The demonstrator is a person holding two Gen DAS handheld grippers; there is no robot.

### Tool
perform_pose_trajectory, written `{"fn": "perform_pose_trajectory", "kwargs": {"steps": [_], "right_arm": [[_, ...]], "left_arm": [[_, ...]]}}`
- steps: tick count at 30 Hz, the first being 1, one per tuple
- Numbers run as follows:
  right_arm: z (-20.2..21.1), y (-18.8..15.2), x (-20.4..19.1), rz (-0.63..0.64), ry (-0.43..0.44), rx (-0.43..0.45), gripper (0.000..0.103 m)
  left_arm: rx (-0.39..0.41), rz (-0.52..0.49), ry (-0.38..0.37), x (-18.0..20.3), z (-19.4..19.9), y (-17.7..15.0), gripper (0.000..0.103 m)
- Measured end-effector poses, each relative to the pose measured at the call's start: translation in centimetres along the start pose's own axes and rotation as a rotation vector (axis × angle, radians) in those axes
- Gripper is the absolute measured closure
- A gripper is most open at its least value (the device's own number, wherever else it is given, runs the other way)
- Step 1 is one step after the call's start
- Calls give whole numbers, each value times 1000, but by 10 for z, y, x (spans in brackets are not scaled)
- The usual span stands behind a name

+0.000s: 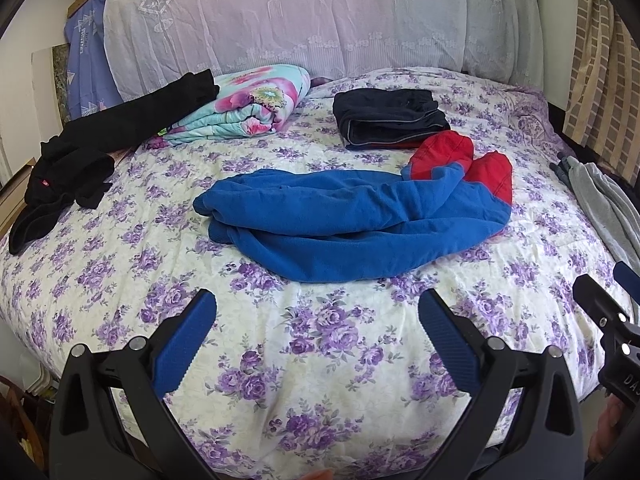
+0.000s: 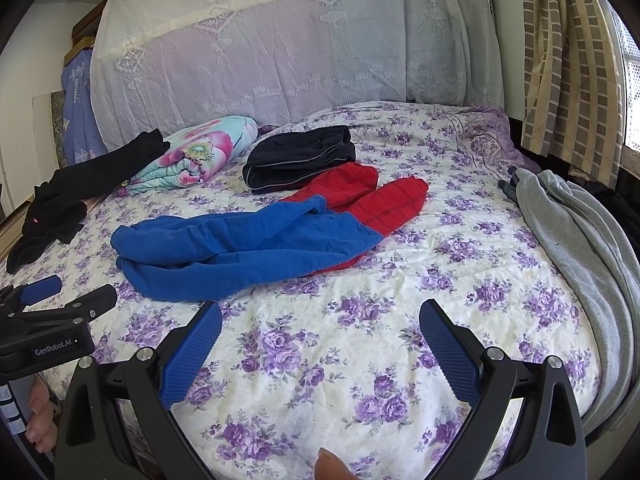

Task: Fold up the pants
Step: 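Move the left tool toward the blue waistband of the pants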

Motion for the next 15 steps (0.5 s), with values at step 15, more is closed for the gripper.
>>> {"fn": "perform_pose_trajectory", "kwargs": {"steps": [15], "right_arm": [[-50,-5,34,-145,29,-117,4]], "left_arm": [[-5,42,0,-36,-58,-12,4]]}}
Point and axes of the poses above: each gripper's, at about its wrist camera, not at the fingertips, and z roughly against the way its jaws point, x to its right, y to its top, the point moved 2 cm from there along -z, roughly the way its jaws point, and after that the axes turned 14 degrees about -z, right-handed, at the moved point
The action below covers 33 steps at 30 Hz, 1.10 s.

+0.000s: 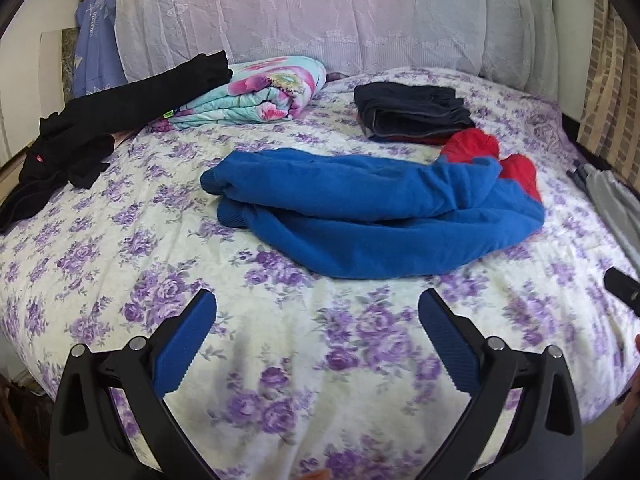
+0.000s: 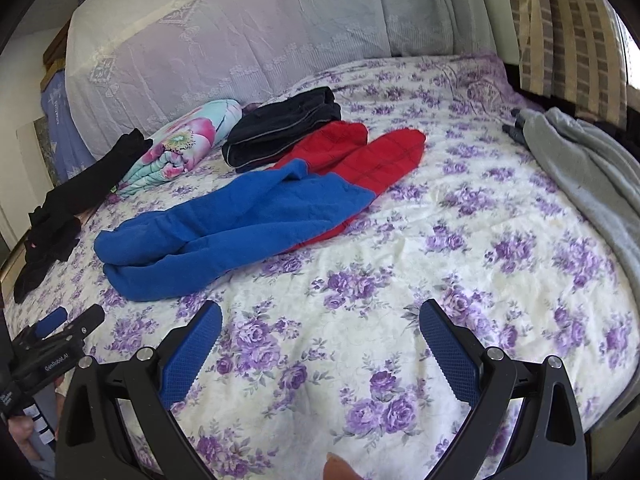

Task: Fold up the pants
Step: 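Move the left tool toward the blue waistband of the pants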

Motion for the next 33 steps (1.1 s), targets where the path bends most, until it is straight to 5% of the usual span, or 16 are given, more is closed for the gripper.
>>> {"fn": "perform_pose_trajectory", "kwargs": {"steps": [13,16,23,33], "right_arm": [[-41,24,2,32,-20,-61,4],[-57,36,6,83,-87,-52,4],[-114,60,36,159,-258,-116,4],[-147,78,69,95,-240,-160,3]], "left_arm": [[-52,-12,-49,-10,-32,17,4],[-58,13,-78,-25,-43,26,4],[-121,20,37,-60,-72,35,4],[-232,68,12,-79,-119,22,4]]}}
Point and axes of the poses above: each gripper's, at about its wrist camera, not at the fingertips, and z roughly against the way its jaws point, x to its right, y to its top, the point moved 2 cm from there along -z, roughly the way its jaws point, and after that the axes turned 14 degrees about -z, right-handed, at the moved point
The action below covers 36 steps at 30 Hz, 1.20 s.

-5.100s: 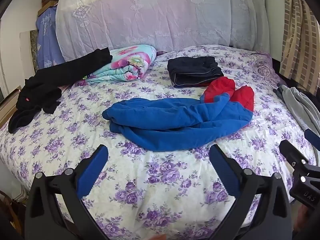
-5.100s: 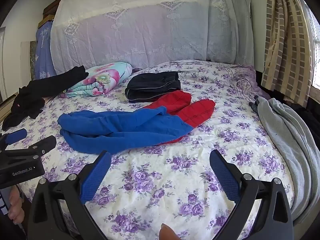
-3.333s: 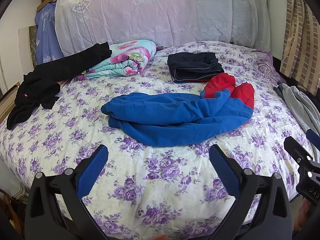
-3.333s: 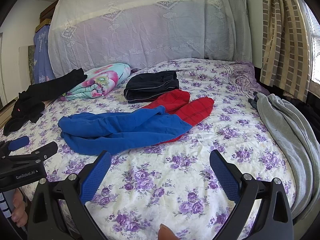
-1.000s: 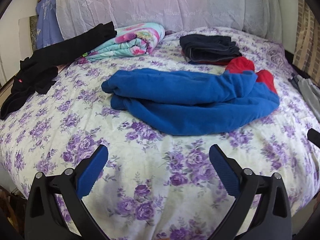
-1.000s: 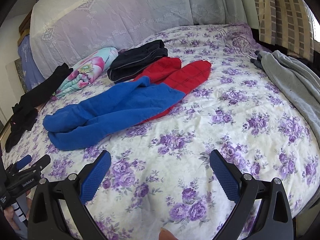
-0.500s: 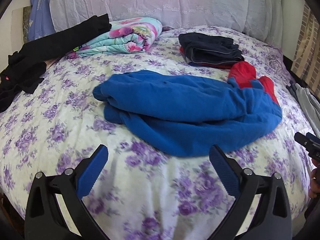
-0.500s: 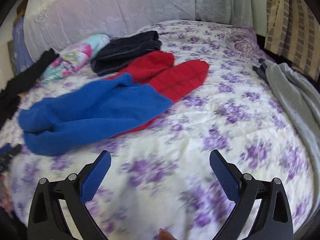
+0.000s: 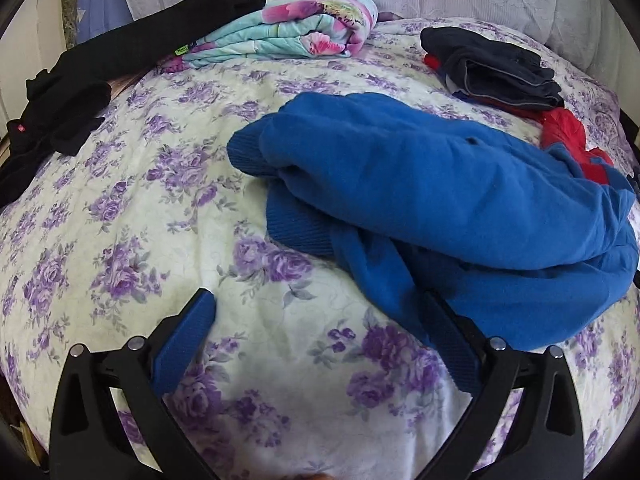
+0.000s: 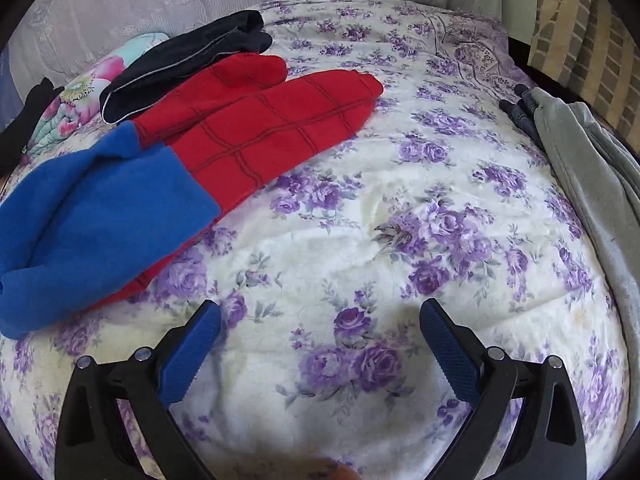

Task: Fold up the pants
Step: 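Move the left tool toward the blue waistband of the pants, then close the left tool on the blue waistband and lift it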

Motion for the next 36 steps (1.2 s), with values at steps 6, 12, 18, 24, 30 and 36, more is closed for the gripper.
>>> {"fn": "perform_pose_trajectory", "kwargs": {"steps": [6,12,18,24,30,36], "right_arm": [[2,0,6,-17,42,-15,3],[1,-1,2,-6,25,-14,3],[1,0,4,-6,25,-14,3],[1,0,4,-6,25,-13,3],[1,0,4,-6,26,-13,3],[2,0,4,-7,27,-12,3]], "left_arm": [[41,4,-108,-11,10,-3,4],[138,79,-262,-41,33,17,4],[131,136,-463,-39,32,42,5],[78,197,-527,-27,3,65,13],[62,312,-565,-35,-10,78,76],[121,322,-558,-40,5,92,89]]}}
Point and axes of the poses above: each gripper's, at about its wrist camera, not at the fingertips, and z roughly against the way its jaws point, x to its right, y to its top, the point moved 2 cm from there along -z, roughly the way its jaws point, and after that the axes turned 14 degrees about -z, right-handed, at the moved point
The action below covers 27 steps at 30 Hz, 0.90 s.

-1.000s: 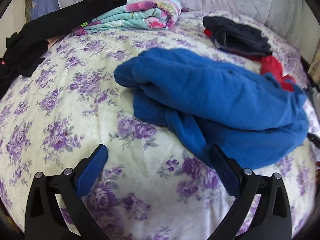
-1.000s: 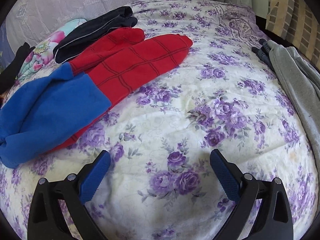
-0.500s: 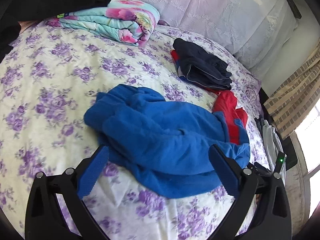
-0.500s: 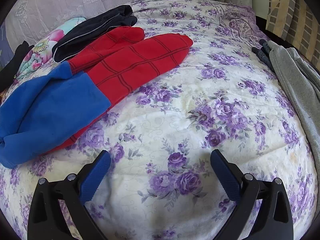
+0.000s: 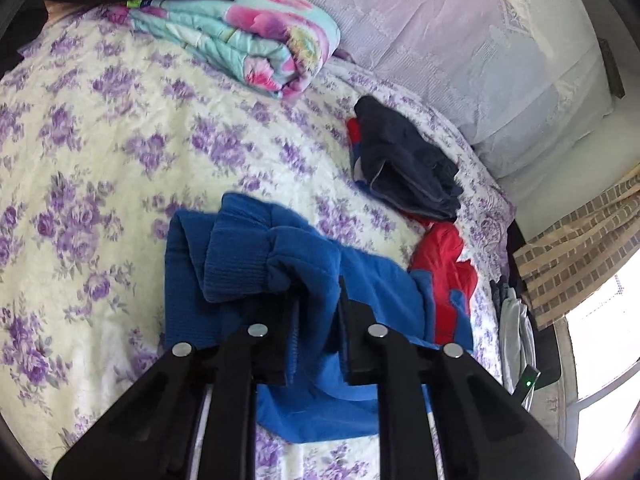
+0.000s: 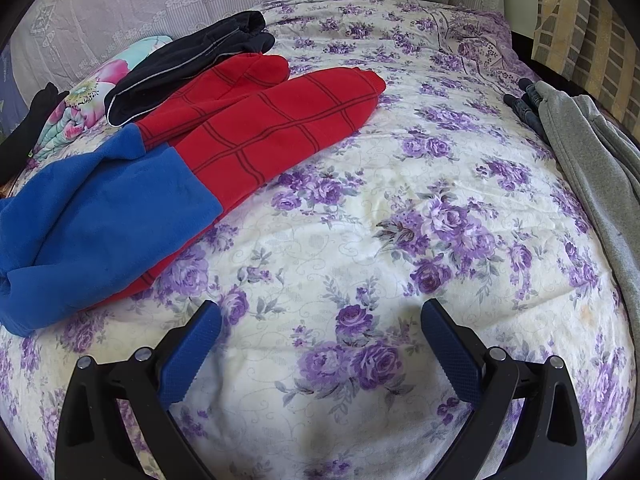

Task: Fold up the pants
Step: 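Close the left tool on the blue waistband and lift it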

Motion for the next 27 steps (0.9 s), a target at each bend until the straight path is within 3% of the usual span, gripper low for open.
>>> {"fn": "perform_pose_trajectory", "kwargs": {"steps": [3,8,11,12,14,17,18,20,22,24,26,27], "right_arm": [[1,0,0,-4,7,2,3],[7,8,5,-43,66,4,3],[11,23,13,-103,147,6,3],[9,31,16,-133,170,-3,3],[4,48,24,-199,213,-15,3],[-6,72,31,-245,222,-20,3],[-11,80,33,-242,207,-20,3],[-25,93,33,-231,167,-18,3],[-41,105,32,-237,160,-33,3],[-55,113,34,-267,183,-62,3],[-65,121,37,-319,202,-60,3],[-67,123,37,-333,219,-53,3]], "left_arm": [[40,-18,12,8,5,18,90],[90,-61,38,25,-11,76,90],[109,-75,153,20,-39,123,89],[99,-33,216,10,-54,138,89],[53,69,259,-20,-78,156,89],[-29,162,228,-57,-92,157,87],[-39,130,199,-61,-88,155,82],[-36,65,153,-64,-78,151,52],[-23,49,87,-67,-60,145,39],[-20,44,69,-72,-43,134,39],[-17,7,192,-79,-18,114,13],[0,-16,219,-78,-9,107,12]]}}
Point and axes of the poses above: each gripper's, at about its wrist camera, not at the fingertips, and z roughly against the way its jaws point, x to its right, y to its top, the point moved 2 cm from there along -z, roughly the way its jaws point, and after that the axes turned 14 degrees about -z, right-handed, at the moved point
